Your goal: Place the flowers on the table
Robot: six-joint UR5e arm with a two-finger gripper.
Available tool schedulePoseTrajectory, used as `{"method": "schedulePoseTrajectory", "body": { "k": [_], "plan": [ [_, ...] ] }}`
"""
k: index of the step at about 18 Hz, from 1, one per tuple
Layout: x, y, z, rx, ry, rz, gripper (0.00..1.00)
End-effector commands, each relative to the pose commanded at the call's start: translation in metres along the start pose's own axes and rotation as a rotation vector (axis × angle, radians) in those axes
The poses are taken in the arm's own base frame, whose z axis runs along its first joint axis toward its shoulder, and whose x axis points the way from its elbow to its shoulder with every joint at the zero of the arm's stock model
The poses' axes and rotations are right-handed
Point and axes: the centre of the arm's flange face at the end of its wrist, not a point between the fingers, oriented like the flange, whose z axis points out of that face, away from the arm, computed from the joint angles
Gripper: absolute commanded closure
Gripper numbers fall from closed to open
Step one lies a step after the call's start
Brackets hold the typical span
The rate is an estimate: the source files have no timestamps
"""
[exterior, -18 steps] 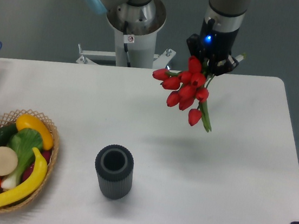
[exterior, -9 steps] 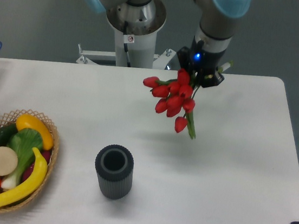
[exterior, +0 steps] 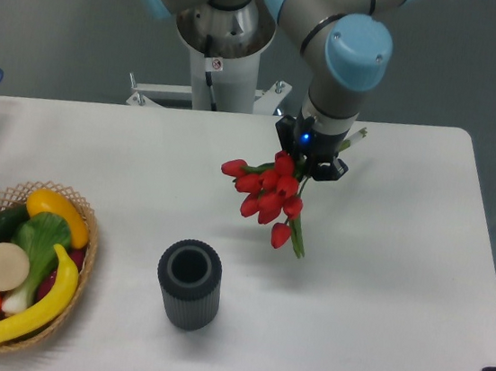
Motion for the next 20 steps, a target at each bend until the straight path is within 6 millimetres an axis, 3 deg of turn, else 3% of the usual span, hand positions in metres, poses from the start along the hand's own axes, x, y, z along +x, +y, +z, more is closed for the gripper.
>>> {"method": "schedulePoseTrajectory", "body": {
  "k": [3, 5, 7, 8, 9, 10, 14, 18, 20],
  "plan": [
    [-0.012, -0.009, 0.024, -0.006, -0.018, 0.018, 0.64],
    [-0.015, -0.01, 0.029, -0.01, -0.011, 0.02, 0.57],
    [-0.019, -0.011, 0.039, -0.01, -0.003, 0.018, 0.42],
    [-0.018, -0.011, 0.04, -0.009, -0.009, 0.019, 0.3],
    [-0.017, -0.01, 0.042, -0.009, -0.008, 0.017, 0.1],
    [-0.015, -0.009, 0.044, -0.009, -0.008, 0.022, 0.0],
    [-0.017, -0.005, 0.037, 0.01, -0.059, 0.022, 0.0],
    [-0.016, -0.002, -0.001, 0.035, -0.16, 0.019, 0.0],
    [-0.005, 0.006, -0.021, 0.046, -0.199, 0.018, 0.0]
  ]
}}
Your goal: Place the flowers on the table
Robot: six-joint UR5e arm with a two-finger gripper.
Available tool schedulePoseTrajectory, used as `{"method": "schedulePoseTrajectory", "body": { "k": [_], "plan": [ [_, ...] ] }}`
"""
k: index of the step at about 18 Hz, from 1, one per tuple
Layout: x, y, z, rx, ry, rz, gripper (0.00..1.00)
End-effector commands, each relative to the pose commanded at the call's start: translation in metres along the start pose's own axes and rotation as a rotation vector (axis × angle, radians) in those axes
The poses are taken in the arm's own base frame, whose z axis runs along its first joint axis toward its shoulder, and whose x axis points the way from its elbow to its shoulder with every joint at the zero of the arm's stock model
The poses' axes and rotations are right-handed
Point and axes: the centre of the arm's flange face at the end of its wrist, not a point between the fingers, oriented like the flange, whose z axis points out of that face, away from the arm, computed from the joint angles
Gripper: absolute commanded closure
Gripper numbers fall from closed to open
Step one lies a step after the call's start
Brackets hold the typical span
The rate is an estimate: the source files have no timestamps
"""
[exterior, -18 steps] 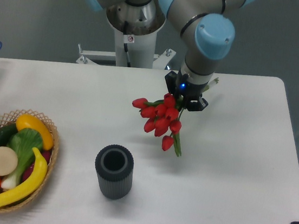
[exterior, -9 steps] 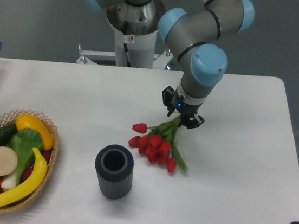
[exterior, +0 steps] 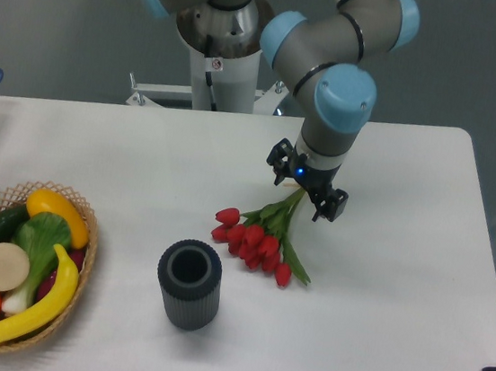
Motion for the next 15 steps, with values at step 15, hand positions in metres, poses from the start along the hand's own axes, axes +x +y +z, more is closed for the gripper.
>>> {"method": "schedulePoseTrajectory", "body": {
  "k": [15],
  "plan": [
    [-0.007, 0.037, -0.12, -0.016, 0.017, -0.007, 0.0]
  ]
}}
